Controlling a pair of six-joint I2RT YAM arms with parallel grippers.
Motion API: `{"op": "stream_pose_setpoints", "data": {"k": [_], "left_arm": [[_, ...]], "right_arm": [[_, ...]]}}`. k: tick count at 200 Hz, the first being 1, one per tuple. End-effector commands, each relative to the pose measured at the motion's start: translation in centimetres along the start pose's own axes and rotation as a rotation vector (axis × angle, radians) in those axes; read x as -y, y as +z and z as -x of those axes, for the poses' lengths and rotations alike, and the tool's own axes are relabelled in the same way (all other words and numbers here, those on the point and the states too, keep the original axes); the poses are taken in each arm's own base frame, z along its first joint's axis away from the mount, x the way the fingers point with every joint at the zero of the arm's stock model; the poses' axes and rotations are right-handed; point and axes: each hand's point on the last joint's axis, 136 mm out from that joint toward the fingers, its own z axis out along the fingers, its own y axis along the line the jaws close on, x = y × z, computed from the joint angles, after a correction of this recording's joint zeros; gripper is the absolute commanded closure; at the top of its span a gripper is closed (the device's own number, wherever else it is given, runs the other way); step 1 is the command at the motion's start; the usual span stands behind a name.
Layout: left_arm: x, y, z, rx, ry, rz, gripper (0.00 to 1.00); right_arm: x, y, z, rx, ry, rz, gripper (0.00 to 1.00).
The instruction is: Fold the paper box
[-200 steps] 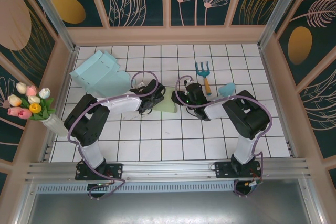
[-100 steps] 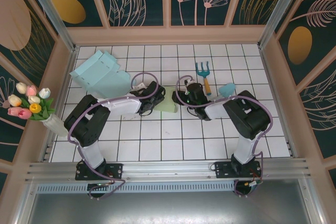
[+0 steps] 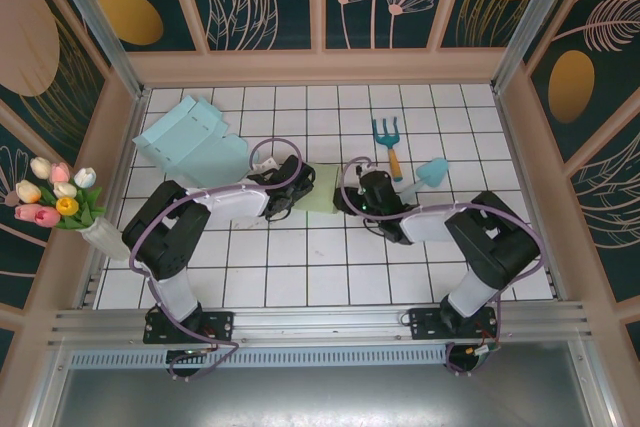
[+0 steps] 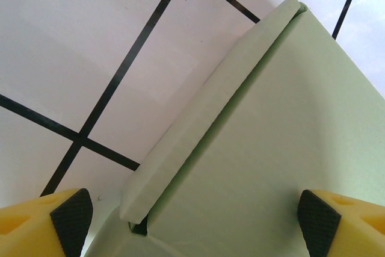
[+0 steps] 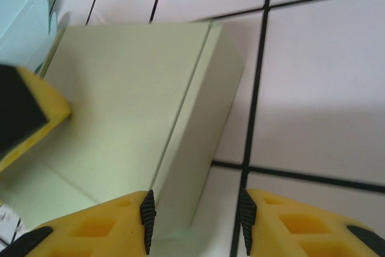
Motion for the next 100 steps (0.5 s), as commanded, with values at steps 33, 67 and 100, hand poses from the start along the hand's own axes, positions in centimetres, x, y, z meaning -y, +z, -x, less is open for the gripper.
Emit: {"op": "stream_pose_setpoints", "data": {"k": [33, 67, 100], "left_arm": [[-5.6, 0.9, -2.1, -0.063, 0.076, 0.180, 0.10], [-5.6, 0.7, -1.9, -0.056, 0.074, 0.178, 0.10], [-5.5, 0.8, -1.9, -0.057, 0.072, 0.178, 0.10]], "right_arm": [[-2.4, -0.1, -1.6, -0.010, -0.004, 0.019, 0.56], [-2.8, 0.2, -2.5, -0.027, 0.017, 0.029, 0.57], [-3.4, 0.0, -2.8, -0.031, 0.043, 0.058, 0.58]]}}
